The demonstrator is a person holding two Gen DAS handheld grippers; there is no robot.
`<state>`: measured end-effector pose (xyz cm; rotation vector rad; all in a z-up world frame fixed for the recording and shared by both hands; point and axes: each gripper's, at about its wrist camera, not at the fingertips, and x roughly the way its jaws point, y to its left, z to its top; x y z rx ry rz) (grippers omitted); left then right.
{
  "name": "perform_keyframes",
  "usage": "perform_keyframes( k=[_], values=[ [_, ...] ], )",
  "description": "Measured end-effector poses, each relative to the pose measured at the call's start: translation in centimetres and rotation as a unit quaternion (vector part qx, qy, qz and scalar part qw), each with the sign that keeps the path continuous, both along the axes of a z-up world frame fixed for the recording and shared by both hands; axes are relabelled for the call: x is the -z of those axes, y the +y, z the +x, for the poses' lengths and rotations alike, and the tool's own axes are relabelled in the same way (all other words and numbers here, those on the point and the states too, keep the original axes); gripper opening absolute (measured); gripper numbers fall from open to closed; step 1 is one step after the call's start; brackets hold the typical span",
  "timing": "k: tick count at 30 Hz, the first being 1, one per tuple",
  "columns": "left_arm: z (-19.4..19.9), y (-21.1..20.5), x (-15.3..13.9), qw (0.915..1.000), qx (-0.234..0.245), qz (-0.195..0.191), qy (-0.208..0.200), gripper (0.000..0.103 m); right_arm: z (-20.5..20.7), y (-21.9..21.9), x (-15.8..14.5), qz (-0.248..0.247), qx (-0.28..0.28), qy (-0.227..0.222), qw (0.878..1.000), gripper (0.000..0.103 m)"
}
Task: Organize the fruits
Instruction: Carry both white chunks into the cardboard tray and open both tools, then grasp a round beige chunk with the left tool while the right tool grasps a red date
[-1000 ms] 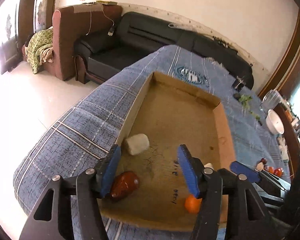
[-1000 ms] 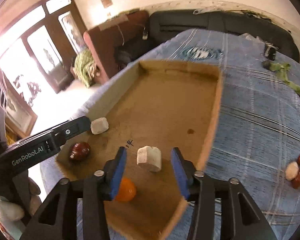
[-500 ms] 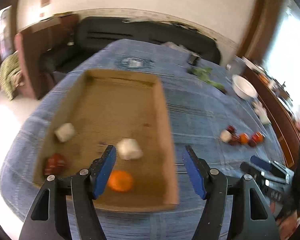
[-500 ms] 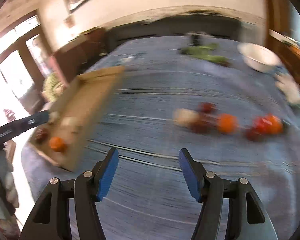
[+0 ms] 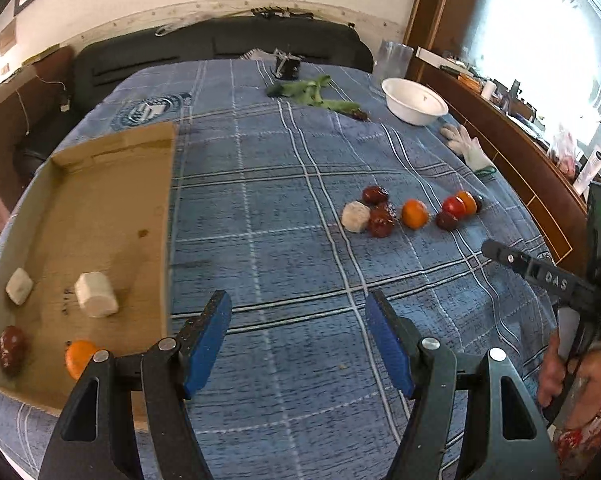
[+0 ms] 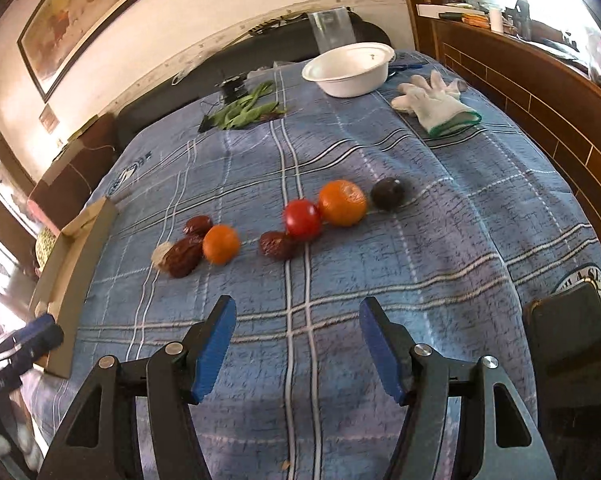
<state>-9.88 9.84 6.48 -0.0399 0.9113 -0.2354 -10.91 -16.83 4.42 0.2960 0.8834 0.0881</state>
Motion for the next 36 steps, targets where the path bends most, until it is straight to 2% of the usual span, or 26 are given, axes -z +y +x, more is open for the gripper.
perform_keyframes(
  k=[6, 11, 12, 14, 18, 23, 29, 30, 31, 33, 36],
  values=[
    [1.7, -0.6, 1.2, 0.9997, 0.000, -0.013, 0.020, 0.069, 2.4, 0.4, 0.4, 0.003, 0.000, 0.004, 1.000, 0.069],
    [3.2, -1.5, 2.0, 0.9996, 0.009, -0.018, 0.019, 0.069, 4.8, 1.7, 1.1, -0.010, -0.009, 0.009, 1.000, 0.068],
    [3.5, -1.6, 2.1, 0.9996, 0.010, -0.019, 0.017, 0.069, 5.3, 2.1, 1.3, -0.018, -0.010, 0.009, 1.000, 0.065],
    [4.2, -1.8, 2.1, 0.9996, 0.009, -0.024, 0.012, 0.068, 6.1, 2.5, 1.7, -0.032, -0.014, 0.014, 0.999, 0.052],
    [6.3, -2.5, 2.1, 0.9992, 0.008, -0.038, 0.002, 0.068, 6.9, 2.9, 2.1, -0.056, -0.012, 0.011, 0.998, 0.046],
    [8.9, -3.8, 2.9, 0.9985, 0.015, -0.053, 0.002, 0.067, 6.7, 3.1, 2.3, -0.079, -0.013, -0.007, 0.997, 0.029],
    [11.1, -5.1, 4.6, 0.9983, 0.020, -0.054, 0.012, 0.066, 6.7, 2.6, 2.3, -0.056, -0.013, -0.013, 0.998, 0.029],
    [11.2, -5.1, 4.7, 0.9974, 0.025, -0.067, 0.011, 0.060, 6.7, 2.5, 2.3, -0.052, -0.013, -0.013, 0.998, 0.029],
    [11.2, -5.1, 4.8, 0.9971, 0.029, -0.069, 0.011, 0.040, 6.7, 2.5, 2.3, -0.049, -0.013, -0.013, 0.999, 0.029],
    [11.1, -5.3, 4.9, 0.9955, 0.049, -0.079, 0.017, 0.027, 6.7, 2.3, 2.3, -0.044, -0.013, -0.014, 0.999, 0.029],
    [10.1, -5.5, 4.6, 0.9960, 0.060, -0.064, 0.014, 0.024, 6.7, 2.3, 2.3, -0.040, -0.013, -0.015, 0.999, 0.029]
  ],
)
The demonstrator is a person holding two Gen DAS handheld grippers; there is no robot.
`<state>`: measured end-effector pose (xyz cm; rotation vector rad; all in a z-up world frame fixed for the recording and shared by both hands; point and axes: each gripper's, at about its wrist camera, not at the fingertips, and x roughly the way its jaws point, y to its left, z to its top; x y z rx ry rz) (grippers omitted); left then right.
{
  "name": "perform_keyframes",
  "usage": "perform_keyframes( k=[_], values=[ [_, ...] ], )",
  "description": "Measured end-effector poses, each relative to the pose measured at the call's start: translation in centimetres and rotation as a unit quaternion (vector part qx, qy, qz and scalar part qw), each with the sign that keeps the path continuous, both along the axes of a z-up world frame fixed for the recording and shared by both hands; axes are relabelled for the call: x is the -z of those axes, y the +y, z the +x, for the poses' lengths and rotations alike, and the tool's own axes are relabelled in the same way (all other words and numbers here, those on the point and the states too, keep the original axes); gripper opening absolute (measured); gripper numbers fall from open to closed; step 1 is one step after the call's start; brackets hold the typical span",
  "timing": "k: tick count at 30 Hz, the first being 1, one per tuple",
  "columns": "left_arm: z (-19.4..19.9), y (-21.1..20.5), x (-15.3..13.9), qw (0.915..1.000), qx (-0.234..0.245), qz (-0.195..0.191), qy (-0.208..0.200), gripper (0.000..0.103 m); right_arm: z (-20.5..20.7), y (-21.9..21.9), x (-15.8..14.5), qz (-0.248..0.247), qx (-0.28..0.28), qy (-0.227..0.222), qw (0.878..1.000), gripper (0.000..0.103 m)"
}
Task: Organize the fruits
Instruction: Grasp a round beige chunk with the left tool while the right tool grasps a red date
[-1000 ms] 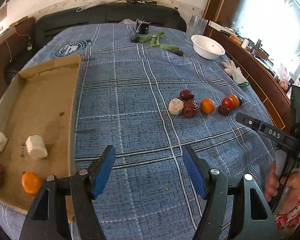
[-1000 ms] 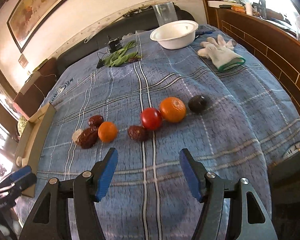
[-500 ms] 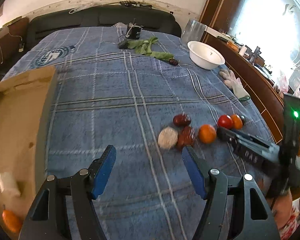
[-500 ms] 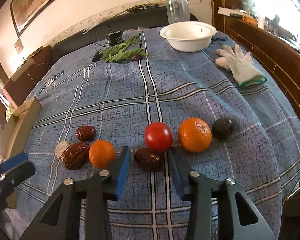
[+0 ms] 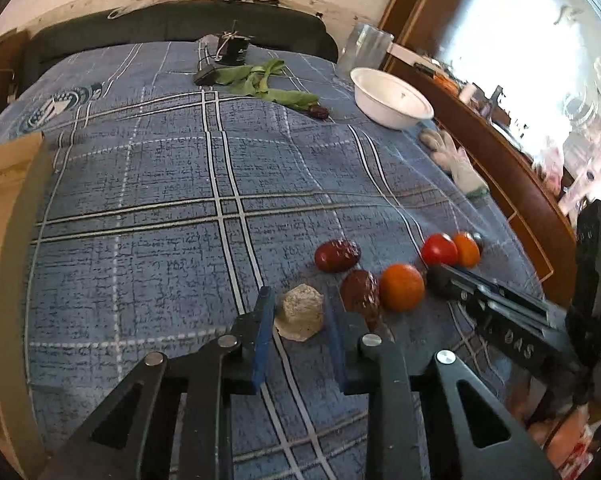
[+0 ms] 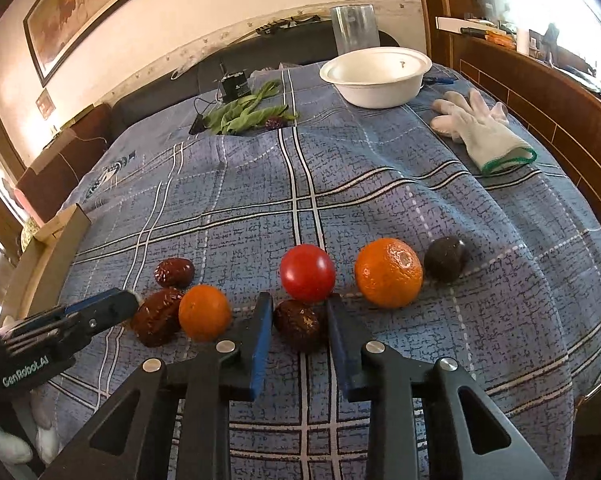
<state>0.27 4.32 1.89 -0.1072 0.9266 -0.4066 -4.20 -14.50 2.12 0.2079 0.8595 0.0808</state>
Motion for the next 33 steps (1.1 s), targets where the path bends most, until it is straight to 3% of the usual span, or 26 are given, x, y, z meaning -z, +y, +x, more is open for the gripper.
perform_keyframes(
  k=[6, 9, 12, 15, 18, 33],
  values=[
    [-1.1, 0.7, -0.1, 1.0000, -0.001, 0.000, 0.006, 0.025, 0.0, -0.1, 0.0, 0.007, -0.006, 0.000, 1.000, 0.029],
    [-1.0, 0.5, 0.1, 1.0000, 0.000, 0.005, 0.008, 0.035, 0.0, 0.1, 0.0, 0.004, -0.011, 0.001, 1.000, 0.029],
    [-1.2, -0.2, 0.2, 0.9997, 0.005, 0.024, -0.002, 0.038, 0.0, 0.1, 0.0, 0.004, -0.010, 0.001, 1.000, 0.029],
    [-1.7, -1.0, 0.3, 0.9983, 0.012, 0.054, -0.019, 0.038, 0.0, 0.2, 0.0, 0.003, -0.010, 0.000, 1.000, 0.029],
    [-2.1, -1.4, 0.3, 0.9972, 0.018, 0.068, -0.028, 0.025, -0.1, 0.2, 0.0, 0.002, -0.013, 0.000, 1.000, 0.030],
    [-5.4, 1.5, -3.0, 0.9974, -0.017, 0.041, -0.057, 0.026, -0.9, 0.5, -0.7, 0.001, -0.017, -0.025, 1.000, 0.028]
  ],
)
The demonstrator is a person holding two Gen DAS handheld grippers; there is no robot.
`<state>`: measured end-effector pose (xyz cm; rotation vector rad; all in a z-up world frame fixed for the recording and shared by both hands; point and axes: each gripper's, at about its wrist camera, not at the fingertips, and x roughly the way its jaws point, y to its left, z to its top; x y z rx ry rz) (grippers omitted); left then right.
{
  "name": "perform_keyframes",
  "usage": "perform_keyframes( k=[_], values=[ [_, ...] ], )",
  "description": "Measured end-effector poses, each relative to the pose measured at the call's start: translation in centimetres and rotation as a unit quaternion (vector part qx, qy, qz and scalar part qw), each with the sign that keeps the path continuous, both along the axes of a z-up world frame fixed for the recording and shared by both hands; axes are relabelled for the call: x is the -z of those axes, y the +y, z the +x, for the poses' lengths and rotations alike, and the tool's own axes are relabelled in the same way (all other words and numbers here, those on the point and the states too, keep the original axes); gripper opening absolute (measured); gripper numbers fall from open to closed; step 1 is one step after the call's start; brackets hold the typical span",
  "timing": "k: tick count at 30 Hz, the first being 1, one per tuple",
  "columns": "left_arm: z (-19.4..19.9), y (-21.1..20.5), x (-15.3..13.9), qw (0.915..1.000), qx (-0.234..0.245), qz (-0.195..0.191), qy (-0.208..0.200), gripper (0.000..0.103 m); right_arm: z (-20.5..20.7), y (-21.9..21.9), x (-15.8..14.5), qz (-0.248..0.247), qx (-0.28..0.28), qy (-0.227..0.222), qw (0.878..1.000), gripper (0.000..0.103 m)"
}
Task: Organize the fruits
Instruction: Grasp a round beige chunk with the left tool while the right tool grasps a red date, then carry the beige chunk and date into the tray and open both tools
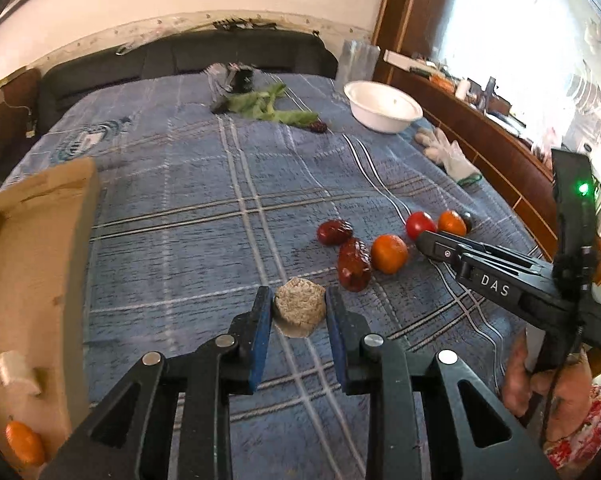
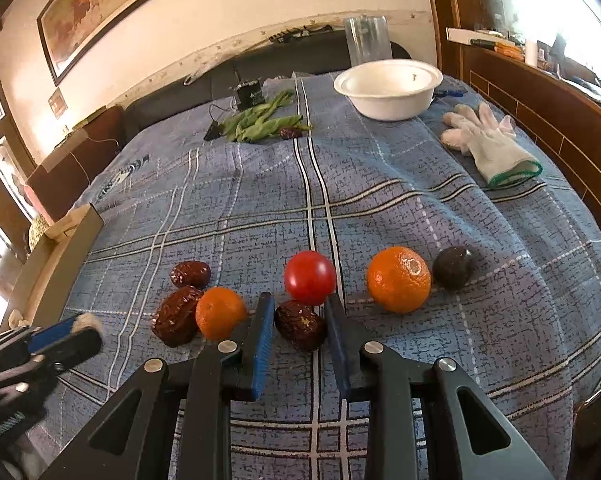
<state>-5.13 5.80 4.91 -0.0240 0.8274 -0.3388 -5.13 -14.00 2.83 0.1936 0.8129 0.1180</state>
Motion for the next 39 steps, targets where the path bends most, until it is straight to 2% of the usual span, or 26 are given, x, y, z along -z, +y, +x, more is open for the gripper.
perform_keyframes(
  k=[7, 13, 16, 18, 22, 23, 26, 31, 36, 39],
  values=[
    [-2.2, 6.8, -2.8, 0.9975, -0.064, -0.022, -0.021, 0.026, -1.5, 1.2, -2.5, 0.080, -0.028, -0.008, 0.996, 0.028],
    [-2.8, 15.0, -4.1, 0.9883, -0.146, -0.037, -0.024, 0.026, -1.4, 7.3, -5.7, 0.123, -0.111, -0.003, 0.986, 0.028],
    [-2.8, 19.3, -4.6, 0.9820, -0.184, -0.036, -0.022, 0.026, -0.8, 11.2, -6.6, 0.169, -0.166, 0.014, 0.971, 0.029],
    [-2.4, 21.2, -4.5, 0.9792, -0.199, -0.035, -0.016, 0.026, 0.1, 14.0, -6.7, 0.210, -0.200, 0.038, 0.956, 0.029],
    [-1.4, 24.8, -3.8, 0.9748, -0.221, -0.028, 0.005, 0.026, 1.4, 18.8, -6.1, 0.261, -0.243, 0.077, 0.931, 0.029],
    [-1.1, 25.3, -3.7, 0.9744, -0.223, -0.027, 0.008, 0.026, 1.7, 20.2, -6.0, 0.260, -0.251, 0.082, 0.929, 0.029],
    [0.0, 26.9, -2.8, 0.9724, -0.231, -0.025, 0.027, 0.026, 2.3, 24.7, -6.1, 0.216, -0.271, 0.084, 0.934, 0.029],
    [2.1, 28.1, -1.1, 0.9694, -0.238, -0.019, 0.059, 0.026, 2.8, 31.2, -4.8, 0.113, -0.296, 0.077, 0.945, 0.029],
    [3.8, 27.8, 0.4, 0.9670, -0.237, -0.012, 0.092, 0.026, 2.7, 34.4, -2.8, 0.034, -0.311, 0.066, 0.947, 0.029],
    [4.0, 27.8, 0.6, 0.9667, -0.236, -0.021, 0.096, 0.026, 2.9, 35.3, -1.6, 0.012, -0.317, 0.069, 0.946, 0.029]
  ],
)
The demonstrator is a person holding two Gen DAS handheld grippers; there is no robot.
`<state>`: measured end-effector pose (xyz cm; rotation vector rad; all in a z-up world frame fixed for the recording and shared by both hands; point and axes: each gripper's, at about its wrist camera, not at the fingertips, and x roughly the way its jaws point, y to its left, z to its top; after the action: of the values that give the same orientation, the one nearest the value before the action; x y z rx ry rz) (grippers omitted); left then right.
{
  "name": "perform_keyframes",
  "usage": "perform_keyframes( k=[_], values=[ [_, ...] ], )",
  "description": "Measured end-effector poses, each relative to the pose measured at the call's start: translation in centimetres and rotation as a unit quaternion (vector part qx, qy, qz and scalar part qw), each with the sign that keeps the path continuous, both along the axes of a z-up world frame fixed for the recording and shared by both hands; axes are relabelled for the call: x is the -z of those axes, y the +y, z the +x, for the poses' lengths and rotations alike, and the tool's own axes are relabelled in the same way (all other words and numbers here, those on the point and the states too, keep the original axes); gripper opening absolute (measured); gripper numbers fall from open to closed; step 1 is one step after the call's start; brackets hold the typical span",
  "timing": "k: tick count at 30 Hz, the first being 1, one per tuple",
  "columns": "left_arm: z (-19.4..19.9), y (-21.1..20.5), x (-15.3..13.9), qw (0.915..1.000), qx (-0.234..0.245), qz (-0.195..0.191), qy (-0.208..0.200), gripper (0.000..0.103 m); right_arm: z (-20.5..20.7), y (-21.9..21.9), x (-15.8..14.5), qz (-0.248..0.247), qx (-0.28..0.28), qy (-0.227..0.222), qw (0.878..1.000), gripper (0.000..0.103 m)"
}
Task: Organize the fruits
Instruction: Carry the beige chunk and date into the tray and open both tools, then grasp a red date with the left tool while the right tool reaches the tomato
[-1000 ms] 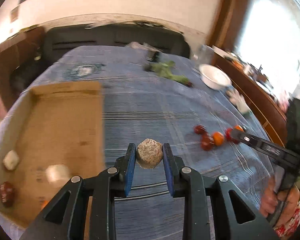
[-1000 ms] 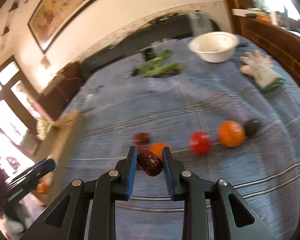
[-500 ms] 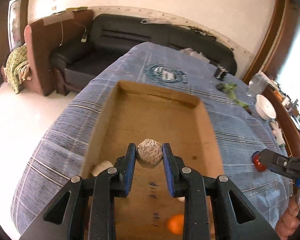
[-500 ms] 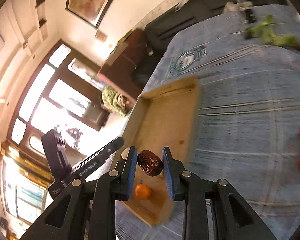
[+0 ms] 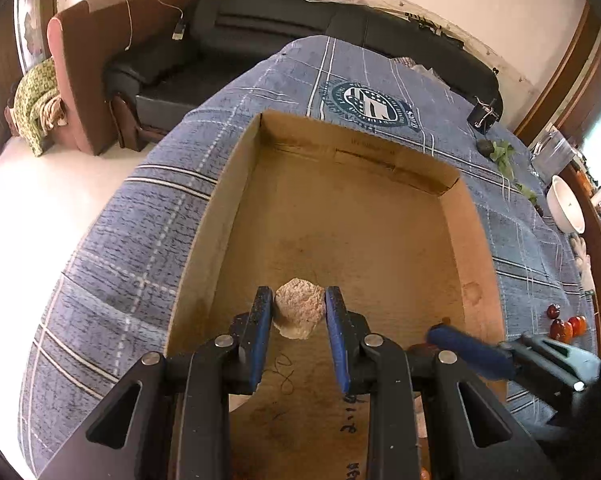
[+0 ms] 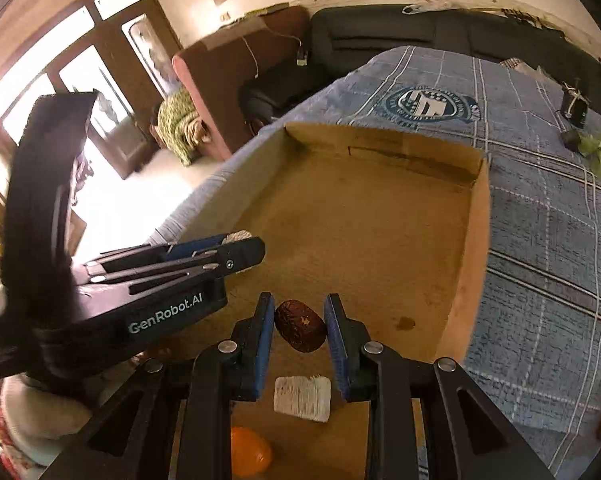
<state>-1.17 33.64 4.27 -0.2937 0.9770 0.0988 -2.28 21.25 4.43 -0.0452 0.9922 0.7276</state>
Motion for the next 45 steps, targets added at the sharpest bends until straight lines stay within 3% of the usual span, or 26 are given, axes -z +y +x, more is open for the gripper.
perform_keyframes(
  k=[5, 7, 9, 12, 15, 21, 26, 29, 32, 36, 41, 45],
  values=[
    [-0.9, 0.1, -1.0, 0.9998, -0.007, -0.009, -0.019, 0.030, 0.1, 0.0, 0.6, -0.010, -0.006, -0.008, 1.000, 0.030],
    [-1.9, 0.4, -2.0, 0.9993, -0.015, -0.012, -0.033, 0.042, 0.0, -0.1, 0.4, -0.007, -0.005, -0.013, 1.000, 0.030],
    [-2.9, 0.4, -3.0, 0.9985, -0.024, -0.015, -0.047, 0.043, -0.2, -0.4, 0.0, -0.002, -0.005, -0.014, 1.000, 0.030],
    [-5.0, -0.1, -5.1, 0.9962, -0.031, -0.018, -0.080, 0.048, -1.0, -1.4, -1.1, 0.011, 0.000, -0.024, 1.000, 0.039],
    [-7.4, -1.1, -7.1, 0.9923, -0.036, -0.024, -0.116, 0.060, -2.2, -3.3, -2.4, 0.031, 0.011, -0.038, 0.999, 0.048],
    [-10.5, -4.1, -8.9, 0.9871, -0.020, -0.044, -0.152, 0.067, -4.9, -9.6, -4.1, 0.085, 0.070, -0.040, 0.993, 0.054],
    [-10.3, -8.0, -8.1, 0.9891, 0.020, -0.048, -0.138, 0.069, -7.2, -17.8, -4.2, 0.082, 0.139, -0.059, 0.985, 0.066],
    [-9.7, -10.7, -7.6, 0.9892, 0.051, -0.050, -0.128, 0.069, -7.6, -23.8, -3.3, 0.053, 0.194, -0.059, 0.978, 0.066],
    [-9.1, -13.6, -7.2, 0.9881, 0.082, -0.046, -0.122, 0.069, -7.8, -29.7, -2.2, 0.022, 0.256, -0.049, 0.965, 0.065],
    [-7.8, -17.6, -5.9, 0.9863, 0.124, -0.042, -0.100, 0.069, -8.1, -36.2, -1.4, 0.021, 0.322, -0.035, 0.946, 0.065],
    [-6.6, -21.6, -4.0, 0.9821, 0.167, -0.039, -0.077, 0.069, -6.9, -38.5, -1.0, 0.033, 0.345, -0.030, 0.938, 0.064],
    [-5.9, -24.3, -2.8, 0.9784, 0.194, -0.030, -0.065, 0.069, -4.9, -37.9, -0.4, 0.042, 0.334, -0.019, 0.941, 0.047]
  ],
)
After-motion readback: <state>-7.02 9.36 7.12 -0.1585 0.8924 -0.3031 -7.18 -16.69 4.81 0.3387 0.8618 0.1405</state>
